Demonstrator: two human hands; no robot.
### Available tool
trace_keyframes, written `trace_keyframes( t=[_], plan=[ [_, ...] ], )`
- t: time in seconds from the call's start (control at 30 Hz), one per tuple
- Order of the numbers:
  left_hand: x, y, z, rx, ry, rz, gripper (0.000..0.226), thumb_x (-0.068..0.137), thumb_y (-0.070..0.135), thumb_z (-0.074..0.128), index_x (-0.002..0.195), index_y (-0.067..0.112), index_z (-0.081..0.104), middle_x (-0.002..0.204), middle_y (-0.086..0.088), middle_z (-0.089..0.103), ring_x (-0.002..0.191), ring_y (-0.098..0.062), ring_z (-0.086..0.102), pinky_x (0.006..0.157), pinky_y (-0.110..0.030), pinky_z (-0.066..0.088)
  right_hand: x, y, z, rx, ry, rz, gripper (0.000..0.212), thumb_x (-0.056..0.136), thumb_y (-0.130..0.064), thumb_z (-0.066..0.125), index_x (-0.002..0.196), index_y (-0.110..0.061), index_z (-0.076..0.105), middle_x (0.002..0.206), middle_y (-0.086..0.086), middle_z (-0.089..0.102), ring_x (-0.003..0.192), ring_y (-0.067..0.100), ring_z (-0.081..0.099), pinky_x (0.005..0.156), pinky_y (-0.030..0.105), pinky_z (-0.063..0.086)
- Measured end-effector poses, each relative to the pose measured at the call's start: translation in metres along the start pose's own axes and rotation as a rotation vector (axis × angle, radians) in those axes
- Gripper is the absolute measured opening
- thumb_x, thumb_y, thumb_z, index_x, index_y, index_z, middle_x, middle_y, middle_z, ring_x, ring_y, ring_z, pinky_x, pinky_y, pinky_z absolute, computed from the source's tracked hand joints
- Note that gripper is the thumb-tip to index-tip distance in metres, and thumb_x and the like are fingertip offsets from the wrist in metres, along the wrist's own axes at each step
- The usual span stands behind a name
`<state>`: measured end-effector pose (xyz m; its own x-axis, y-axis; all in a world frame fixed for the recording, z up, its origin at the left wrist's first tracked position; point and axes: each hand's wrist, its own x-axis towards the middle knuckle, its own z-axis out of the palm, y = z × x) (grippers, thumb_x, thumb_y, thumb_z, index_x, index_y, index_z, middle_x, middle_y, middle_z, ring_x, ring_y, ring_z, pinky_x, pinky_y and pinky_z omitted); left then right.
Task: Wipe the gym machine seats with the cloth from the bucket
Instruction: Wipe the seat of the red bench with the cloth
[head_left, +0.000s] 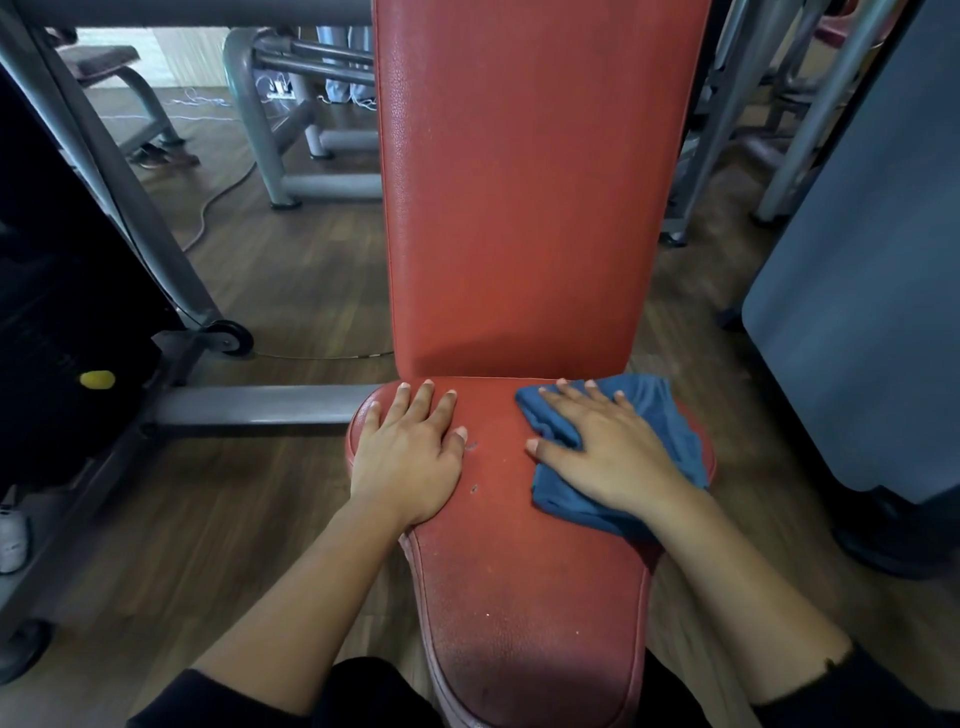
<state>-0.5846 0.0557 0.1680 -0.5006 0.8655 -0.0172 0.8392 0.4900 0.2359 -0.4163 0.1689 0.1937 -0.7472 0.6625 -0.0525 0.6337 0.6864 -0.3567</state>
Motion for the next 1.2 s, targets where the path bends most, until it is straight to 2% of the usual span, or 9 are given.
trace_keyframes(
  t=[0.13, 0.23, 0.33, 0.43, 0.67, 0.83, 0.97, 1.13, 1.2],
  plan=[
    [0.000, 0.000, 0.000, 0.004, -0.008, -0.002, 0.053, 0.099, 0.044, 0.024, 0.150, 0.031, 0.018, 0.159, 0.004, 0.009, 0.146, -0.016, 0.000, 0.118, -0.040, 0.000, -0.039, 0.001, 0.000, 0.124, 0.040, -0.101, 0.055, 0.094, -0.037, 0.049, 0.146, -0.036, 0.030, 0.154, -0.015, 0.020, 0.144, 0.006, 0.008, 0.115, 0.027, -0.004],
    [0.000, -0.001, 0.000, -0.003, -0.007, -0.003, 0.052, 0.099, 0.043, 0.024, 0.150, 0.031, 0.018, 0.159, 0.004, 0.010, 0.146, -0.016, 0.000, 0.118, -0.040, 0.000, -0.032, 0.021, -0.006, 0.163, 0.078, -0.017, 0.052, 0.093, -0.028, 0.051, 0.143, -0.033, 0.037, 0.154, -0.011, 0.026, 0.144, 0.008, 0.013, 0.115, 0.031, -0.002],
    [-0.001, 0.000, 0.000, 0.000, -0.009, -0.004, 0.052, 0.099, 0.043, 0.024, 0.150, 0.031, 0.018, 0.159, 0.004, 0.010, 0.146, -0.016, -0.001, 0.118, -0.040, 0.000, -0.002, 0.031, -0.011, 0.070, 0.106, 0.113, 0.052, 0.093, -0.030, 0.048, 0.144, -0.028, 0.037, 0.155, -0.004, 0.027, 0.145, 0.018, 0.015, 0.116, 0.040, 0.001],
    [0.000, 0.001, 0.001, 0.005, -0.003, -0.001, 0.052, 0.099, 0.043, 0.025, 0.150, 0.031, 0.019, 0.159, 0.003, 0.011, 0.146, -0.016, 0.001, 0.118, -0.040, 0.000, 0.008, 0.021, -0.004, 0.027, 0.077, 0.090, 0.054, 0.094, -0.035, 0.049, 0.146, -0.027, 0.035, 0.155, -0.002, 0.027, 0.145, 0.021, 0.016, 0.116, 0.038, 0.003],
    [-0.001, 0.000, 0.000, 0.007, 0.006, 0.000, 0.052, 0.099, 0.043, 0.026, 0.149, 0.030, 0.020, 0.158, 0.003, 0.013, 0.146, -0.017, 0.003, 0.118, -0.040, 0.002, -0.053, -0.024, 0.003, 0.193, 0.092, -0.090, 0.047, 0.096, -0.031, 0.047, 0.142, -0.036, 0.038, 0.152, -0.015, 0.029, 0.143, 0.006, 0.014, 0.114, 0.021, -0.002],
    [0.000, 0.002, -0.001, 0.004, 0.002, 0.001, 0.052, 0.099, 0.043, 0.026, 0.150, 0.030, 0.020, 0.158, 0.002, 0.012, 0.146, -0.018, 0.002, 0.118, -0.040, 0.001, -0.092, -0.026, 0.005, 0.283, 0.116, -0.150, 0.055, 0.083, -0.048, 0.034, 0.137, -0.043, 0.041, 0.144, -0.028, 0.029, 0.138, -0.010, 0.009, 0.107, 0.006, -0.010],
    [-0.001, 0.000, -0.001, 0.004, -0.008, 0.006, 0.052, 0.099, 0.043, 0.025, 0.150, 0.030, 0.019, 0.159, 0.003, 0.011, 0.146, -0.017, 0.001, 0.117, -0.039, -0.001, -0.091, -0.006, 0.005, 0.315, 0.126, -0.096, 0.064, 0.075, -0.062, 0.027, 0.134, -0.043, 0.044, 0.144, -0.028, 0.029, 0.137, -0.012, 0.011, 0.110, 0.011, -0.009],
    [-0.001, 0.000, -0.002, -0.018, -0.005, 0.005, 0.052, 0.099, 0.043, 0.025, 0.150, 0.031, 0.019, 0.159, 0.004, 0.010, 0.146, -0.016, -0.001, 0.117, -0.038, -0.002, -0.035, 0.037, -0.001, 0.110, 0.263, 0.147, 0.047, 0.093, -0.032, 0.048, 0.139, -0.024, 0.046, 0.152, -0.002, 0.033, 0.143, 0.016, 0.020, 0.116, 0.038, 0.000],
    [-0.001, 0.000, -0.001, -0.007, 0.008, 0.007, 0.052, 0.099, 0.043, 0.025, 0.150, 0.031, 0.019, 0.158, 0.004, 0.011, 0.146, -0.016, 0.000, 0.117, -0.038, -0.001, -0.017, 0.042, -0.004, 0.052, 0.264, 0.226, 0.049, 0.091, -0.032, 0.051, 0.139, -0.023, 0.046, 0.151, 0.001, 0.035, 0.142, 0.020, 0.022, 0.116, 0.045, 0.004]
  ],
)
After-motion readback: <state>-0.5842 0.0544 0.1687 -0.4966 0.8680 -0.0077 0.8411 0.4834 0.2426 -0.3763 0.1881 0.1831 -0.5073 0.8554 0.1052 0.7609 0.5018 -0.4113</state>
